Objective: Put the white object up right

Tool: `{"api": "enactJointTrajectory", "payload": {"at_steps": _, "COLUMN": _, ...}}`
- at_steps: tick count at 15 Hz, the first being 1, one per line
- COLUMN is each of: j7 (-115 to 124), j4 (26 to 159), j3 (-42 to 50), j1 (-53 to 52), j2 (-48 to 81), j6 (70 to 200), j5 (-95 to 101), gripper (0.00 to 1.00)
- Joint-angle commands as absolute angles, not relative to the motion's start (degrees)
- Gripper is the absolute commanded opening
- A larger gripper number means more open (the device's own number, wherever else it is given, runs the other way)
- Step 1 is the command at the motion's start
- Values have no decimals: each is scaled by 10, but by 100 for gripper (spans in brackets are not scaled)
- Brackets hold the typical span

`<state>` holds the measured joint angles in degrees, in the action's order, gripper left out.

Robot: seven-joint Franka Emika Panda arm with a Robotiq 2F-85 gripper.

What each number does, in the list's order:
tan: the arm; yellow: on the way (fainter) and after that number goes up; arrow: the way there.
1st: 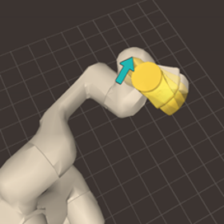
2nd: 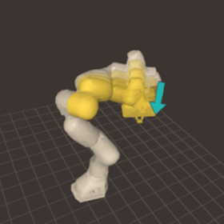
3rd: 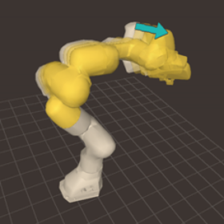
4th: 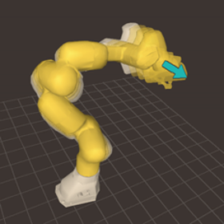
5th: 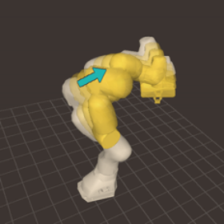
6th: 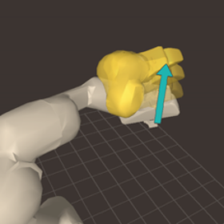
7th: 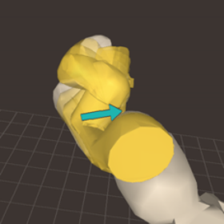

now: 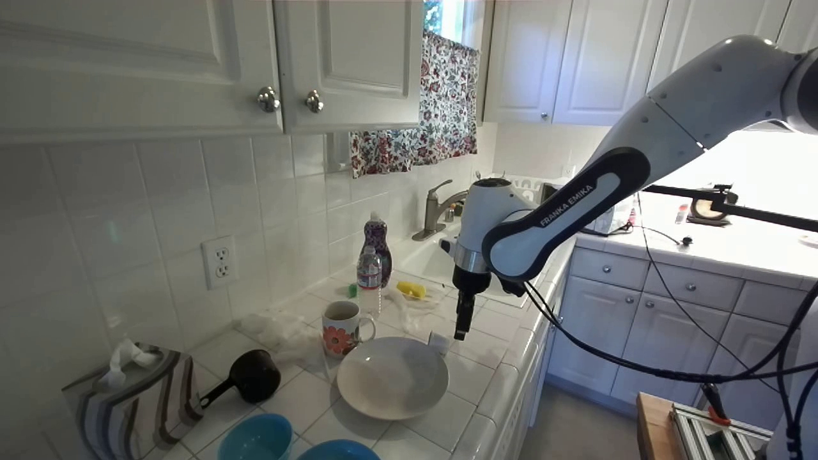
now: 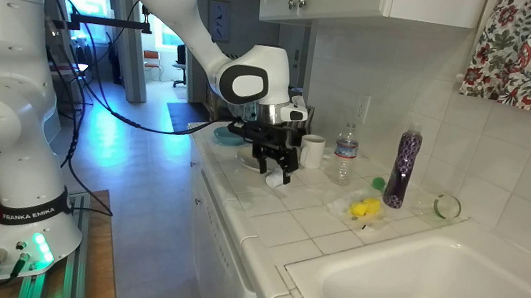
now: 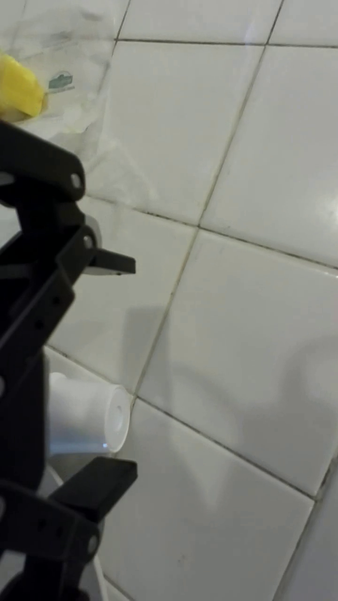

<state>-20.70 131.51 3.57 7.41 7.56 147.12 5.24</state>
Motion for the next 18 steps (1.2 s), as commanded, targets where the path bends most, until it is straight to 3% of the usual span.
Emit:
{"api": "enactJointTrajectory", "payload": {"at_steps": 1, "j7": -237, "j4": 1301, "j3": 25, "j1": 72, "j2": 92, "j6": 1477, "j5": 27, "gripper": 100}}
{"api": "enactJointTrajectory", "payload": {"at_steps": 18, "j7": -263, "j4": 1243, "j3": 11, "j1": 82, "j2": 157, "j6": 1474, "j5": 6, "gripper": 100}}
